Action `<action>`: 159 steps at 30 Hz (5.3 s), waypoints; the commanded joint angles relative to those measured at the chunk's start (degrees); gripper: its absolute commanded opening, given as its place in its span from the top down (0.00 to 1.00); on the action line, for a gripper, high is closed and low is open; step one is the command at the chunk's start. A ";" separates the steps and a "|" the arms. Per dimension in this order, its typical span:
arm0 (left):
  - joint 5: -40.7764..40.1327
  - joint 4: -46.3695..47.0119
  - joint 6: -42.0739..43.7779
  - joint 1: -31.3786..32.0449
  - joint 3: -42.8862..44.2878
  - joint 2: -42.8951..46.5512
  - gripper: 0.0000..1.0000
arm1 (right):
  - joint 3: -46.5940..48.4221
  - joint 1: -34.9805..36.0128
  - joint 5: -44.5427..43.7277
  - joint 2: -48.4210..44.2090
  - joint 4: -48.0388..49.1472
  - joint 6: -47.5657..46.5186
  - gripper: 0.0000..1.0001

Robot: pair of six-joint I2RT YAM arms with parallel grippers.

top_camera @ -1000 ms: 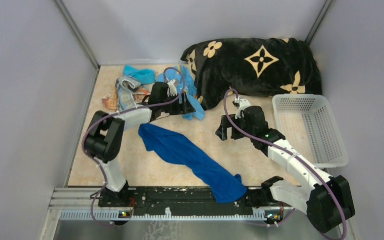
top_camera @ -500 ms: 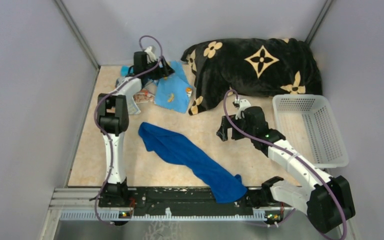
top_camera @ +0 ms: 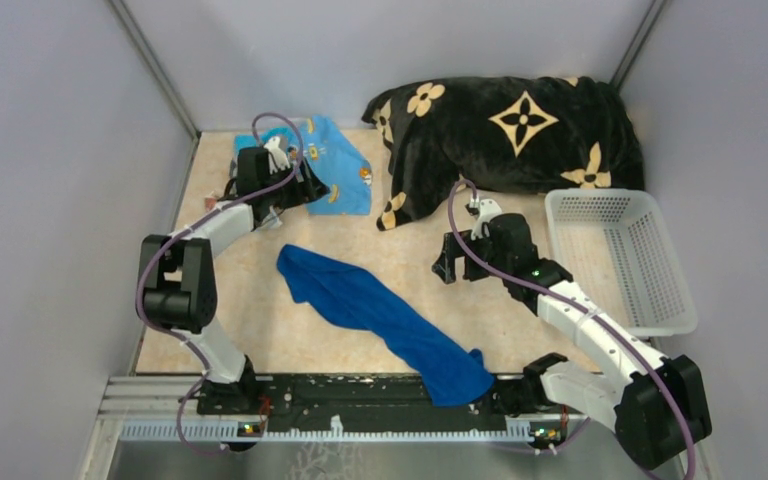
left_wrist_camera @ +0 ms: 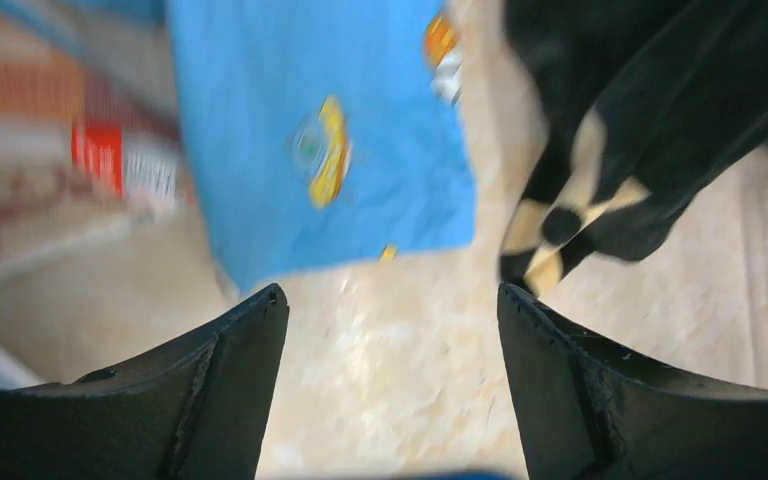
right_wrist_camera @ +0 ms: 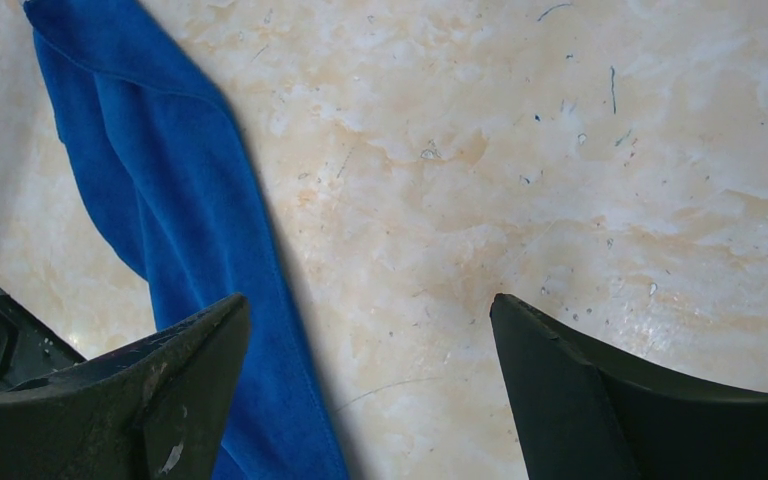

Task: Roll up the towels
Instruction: Move the towel to the corner of the board, then move the towel to the center of the board, then flatten out the towel at the center of the board.

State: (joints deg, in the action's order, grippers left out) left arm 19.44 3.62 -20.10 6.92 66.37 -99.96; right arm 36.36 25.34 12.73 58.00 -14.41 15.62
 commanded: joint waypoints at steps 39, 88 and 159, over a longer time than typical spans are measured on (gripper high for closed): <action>-3.19 -1.64 -2.16 -13.23 2.66 -3.07 0.21 | 7.38 18.85 -4.30 16.37 -8.87 -2.40 0.23; -34.75 -45.79 24.56 28.63 -4.72 14.62 0.39 | 11.90 3.66 -19.71 14.00 -5.15 -2.26 0.31; -57.67 -39.41 27.15 26.24 -7.89 16.26 1.00 | 9.48 1.37 -23.64 12.82 -10.30 1.52 0.29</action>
State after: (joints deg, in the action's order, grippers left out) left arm -31.70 -38.89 10.22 35.05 60.80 -85.91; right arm 45.74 27.68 -10.94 71.35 -22.76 14.72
